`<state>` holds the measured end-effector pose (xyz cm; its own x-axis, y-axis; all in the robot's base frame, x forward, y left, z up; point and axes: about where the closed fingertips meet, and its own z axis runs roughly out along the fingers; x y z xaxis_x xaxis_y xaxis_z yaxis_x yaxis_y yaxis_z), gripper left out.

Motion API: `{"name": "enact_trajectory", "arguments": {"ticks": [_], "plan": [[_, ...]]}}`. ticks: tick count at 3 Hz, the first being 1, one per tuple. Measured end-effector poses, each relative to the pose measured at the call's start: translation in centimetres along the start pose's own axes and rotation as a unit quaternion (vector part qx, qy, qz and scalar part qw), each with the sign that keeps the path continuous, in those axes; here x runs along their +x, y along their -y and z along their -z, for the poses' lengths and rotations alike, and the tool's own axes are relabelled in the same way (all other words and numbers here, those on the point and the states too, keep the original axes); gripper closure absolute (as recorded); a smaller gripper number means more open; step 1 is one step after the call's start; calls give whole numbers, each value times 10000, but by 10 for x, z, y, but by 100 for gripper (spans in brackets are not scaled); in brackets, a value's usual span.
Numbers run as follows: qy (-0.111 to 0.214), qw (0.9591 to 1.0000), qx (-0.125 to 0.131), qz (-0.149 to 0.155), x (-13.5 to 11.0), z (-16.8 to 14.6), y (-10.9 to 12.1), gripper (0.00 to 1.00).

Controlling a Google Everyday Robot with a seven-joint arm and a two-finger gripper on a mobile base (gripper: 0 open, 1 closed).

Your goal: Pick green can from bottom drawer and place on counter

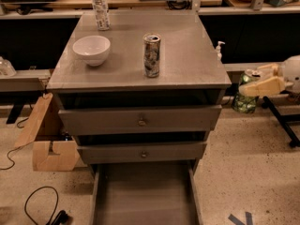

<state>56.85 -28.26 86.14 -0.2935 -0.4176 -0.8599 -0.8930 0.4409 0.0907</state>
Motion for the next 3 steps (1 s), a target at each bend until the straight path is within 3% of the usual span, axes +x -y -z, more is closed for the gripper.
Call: {"name": "enact_trajectory", "arguments": {"ticks": [1, 2, 3], "plan": [[-33, 9996, 100, -266, -48, 12, 25, 100], [64, 9981, 423, -439, -92, -2, 66, 100], [388, 9934, 1055, -245, -153, -9, 108, 100]]}}
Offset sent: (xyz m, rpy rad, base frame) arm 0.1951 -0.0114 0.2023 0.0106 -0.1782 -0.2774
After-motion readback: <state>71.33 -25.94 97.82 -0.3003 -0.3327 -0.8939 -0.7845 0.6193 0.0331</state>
